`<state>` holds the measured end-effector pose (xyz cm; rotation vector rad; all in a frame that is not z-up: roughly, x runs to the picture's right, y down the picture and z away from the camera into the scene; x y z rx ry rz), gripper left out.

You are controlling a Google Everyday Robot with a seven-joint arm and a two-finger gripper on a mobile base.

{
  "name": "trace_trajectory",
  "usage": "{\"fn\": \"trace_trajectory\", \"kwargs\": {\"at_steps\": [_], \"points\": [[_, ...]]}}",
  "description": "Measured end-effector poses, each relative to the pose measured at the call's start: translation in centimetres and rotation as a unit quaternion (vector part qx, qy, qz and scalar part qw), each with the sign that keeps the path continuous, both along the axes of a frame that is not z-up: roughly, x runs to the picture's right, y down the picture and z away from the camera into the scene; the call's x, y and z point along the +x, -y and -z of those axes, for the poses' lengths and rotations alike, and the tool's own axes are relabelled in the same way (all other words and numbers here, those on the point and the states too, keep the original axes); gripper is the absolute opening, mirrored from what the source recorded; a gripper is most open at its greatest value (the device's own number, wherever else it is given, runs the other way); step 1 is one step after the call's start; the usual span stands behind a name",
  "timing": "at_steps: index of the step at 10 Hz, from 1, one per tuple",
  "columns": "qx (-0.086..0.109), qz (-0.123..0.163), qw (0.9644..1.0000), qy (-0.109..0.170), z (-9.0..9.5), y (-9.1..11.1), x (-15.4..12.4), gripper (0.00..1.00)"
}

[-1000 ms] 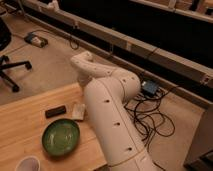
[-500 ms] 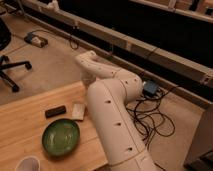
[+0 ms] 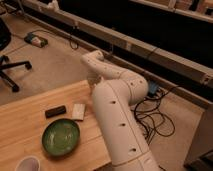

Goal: Drag the pepper across the table

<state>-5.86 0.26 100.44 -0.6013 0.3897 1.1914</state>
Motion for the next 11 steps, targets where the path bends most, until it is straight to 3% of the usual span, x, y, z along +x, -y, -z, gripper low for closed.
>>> {"fn": "trace_trajectory", "kwargs": {"at_steps": [11], "points": [[-0.002, -0.048, 0.998, -0.041, -0.4, 0.9, 4.8, 0.0]]}}
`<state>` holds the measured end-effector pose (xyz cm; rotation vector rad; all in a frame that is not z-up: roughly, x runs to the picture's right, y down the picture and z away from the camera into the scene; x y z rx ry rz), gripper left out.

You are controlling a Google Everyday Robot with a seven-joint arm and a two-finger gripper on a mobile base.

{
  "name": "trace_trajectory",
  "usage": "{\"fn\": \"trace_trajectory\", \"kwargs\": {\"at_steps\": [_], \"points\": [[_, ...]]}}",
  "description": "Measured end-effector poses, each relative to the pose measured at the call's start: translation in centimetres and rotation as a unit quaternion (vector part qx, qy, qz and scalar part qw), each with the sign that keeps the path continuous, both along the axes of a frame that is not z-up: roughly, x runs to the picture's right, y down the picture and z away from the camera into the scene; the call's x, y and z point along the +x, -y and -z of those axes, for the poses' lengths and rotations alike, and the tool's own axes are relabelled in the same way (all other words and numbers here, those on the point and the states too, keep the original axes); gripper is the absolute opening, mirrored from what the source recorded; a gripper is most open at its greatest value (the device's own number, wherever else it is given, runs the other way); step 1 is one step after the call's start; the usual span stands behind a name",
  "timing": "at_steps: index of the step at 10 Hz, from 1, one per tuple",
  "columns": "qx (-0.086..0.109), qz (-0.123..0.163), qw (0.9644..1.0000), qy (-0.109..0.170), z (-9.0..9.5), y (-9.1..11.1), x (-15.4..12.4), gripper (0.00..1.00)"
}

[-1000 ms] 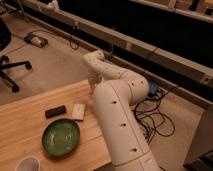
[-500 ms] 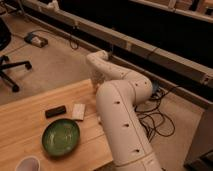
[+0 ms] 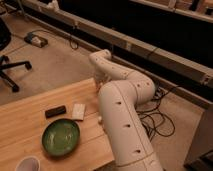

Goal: Drag the pepper across the table

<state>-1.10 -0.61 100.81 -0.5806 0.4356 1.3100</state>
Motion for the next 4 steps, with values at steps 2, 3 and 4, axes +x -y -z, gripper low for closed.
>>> {"fn": "trace_trajectory", "kwargs": {"at_steps": [2, 3, 4], "points": [[-0.002, -0.011, 0.9999, -0.009, -0.17, 0.1, 1.03, 0.0], [-0.007, -0.015, 0.9998, -0.014, -0.31, 0.08, 1.45, 0.0], [-0.017, -0.015, 0.9997, -0.012, -0.4, -0.05, 1.44, 0.0]]}}
